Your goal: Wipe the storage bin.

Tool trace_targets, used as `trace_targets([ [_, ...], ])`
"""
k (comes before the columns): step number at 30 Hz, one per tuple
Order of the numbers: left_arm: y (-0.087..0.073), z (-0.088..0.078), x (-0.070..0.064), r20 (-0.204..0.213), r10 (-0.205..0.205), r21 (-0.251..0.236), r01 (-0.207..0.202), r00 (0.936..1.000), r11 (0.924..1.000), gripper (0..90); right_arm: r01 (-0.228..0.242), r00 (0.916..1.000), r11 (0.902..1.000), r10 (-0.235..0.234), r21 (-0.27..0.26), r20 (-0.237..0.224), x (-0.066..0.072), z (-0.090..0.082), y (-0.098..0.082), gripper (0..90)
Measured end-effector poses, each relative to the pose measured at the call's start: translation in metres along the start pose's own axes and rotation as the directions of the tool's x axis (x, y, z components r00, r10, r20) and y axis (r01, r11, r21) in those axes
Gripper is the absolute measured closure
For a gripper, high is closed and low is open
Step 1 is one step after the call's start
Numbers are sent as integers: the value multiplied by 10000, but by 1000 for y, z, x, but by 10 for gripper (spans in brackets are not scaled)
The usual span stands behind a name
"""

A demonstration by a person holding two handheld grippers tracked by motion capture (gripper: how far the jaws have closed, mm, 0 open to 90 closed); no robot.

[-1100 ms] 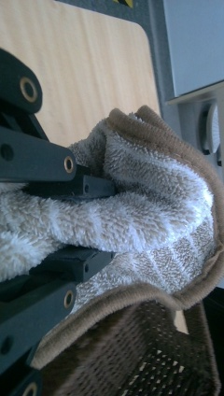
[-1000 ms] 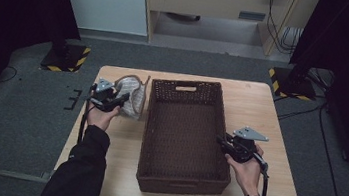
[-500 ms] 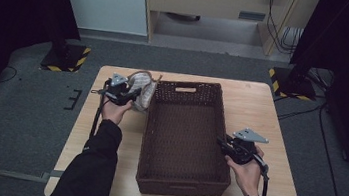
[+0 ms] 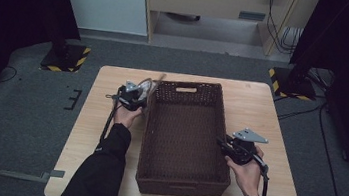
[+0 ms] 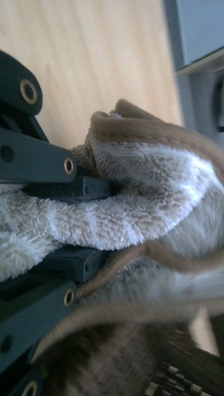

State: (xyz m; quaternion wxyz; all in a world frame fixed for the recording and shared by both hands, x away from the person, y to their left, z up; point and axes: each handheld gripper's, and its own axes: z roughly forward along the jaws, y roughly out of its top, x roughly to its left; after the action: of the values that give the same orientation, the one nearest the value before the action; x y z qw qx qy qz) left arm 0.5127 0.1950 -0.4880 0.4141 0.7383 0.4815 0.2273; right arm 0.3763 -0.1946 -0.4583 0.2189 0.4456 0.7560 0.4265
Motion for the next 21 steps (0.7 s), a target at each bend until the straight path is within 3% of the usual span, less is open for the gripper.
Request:
trace_targets([
  [3,-14,11,-3,44,41,482,-43,10000,9988,698,-26,10000,10000,26,-15,-22,0,0,0,671],
  [4,-21,15,-2,92,-131,503,126,9999,9987,699,-26,10000,10000,26,-20,-17,0,0,0,671],
  [9,-20,12,0,180,-318,535,307,9993,9981,698,5,10000,10000,-5,-5,-15,0,0,0,669],
  [10,-18,7,1,288,-622,471,608,9976,9970,698,-4,10000,10000,4,-16,-28,0,0,0,668],
  [13,-11,-7,5,479,-949,-41,952,9943,9954,700,10,10000,10000,-10,-44,0,0,0,0,668],
  [15,-3,-17,7,642,-1302,-533,1337,9894,9896,700,15,10000,10000,-15,-43,4,0,0,0,667],
  [19,9,-28,8,655,-1187,-973,1247,9908,9874,701,42,10000,10000,-42,-15,15,0,0,0,666],
  [21,16,-33,8,701,-1179,-1411,1268,9906,9818,702,91,10000,10000,-90,-15,25,0,0,0,665],
])
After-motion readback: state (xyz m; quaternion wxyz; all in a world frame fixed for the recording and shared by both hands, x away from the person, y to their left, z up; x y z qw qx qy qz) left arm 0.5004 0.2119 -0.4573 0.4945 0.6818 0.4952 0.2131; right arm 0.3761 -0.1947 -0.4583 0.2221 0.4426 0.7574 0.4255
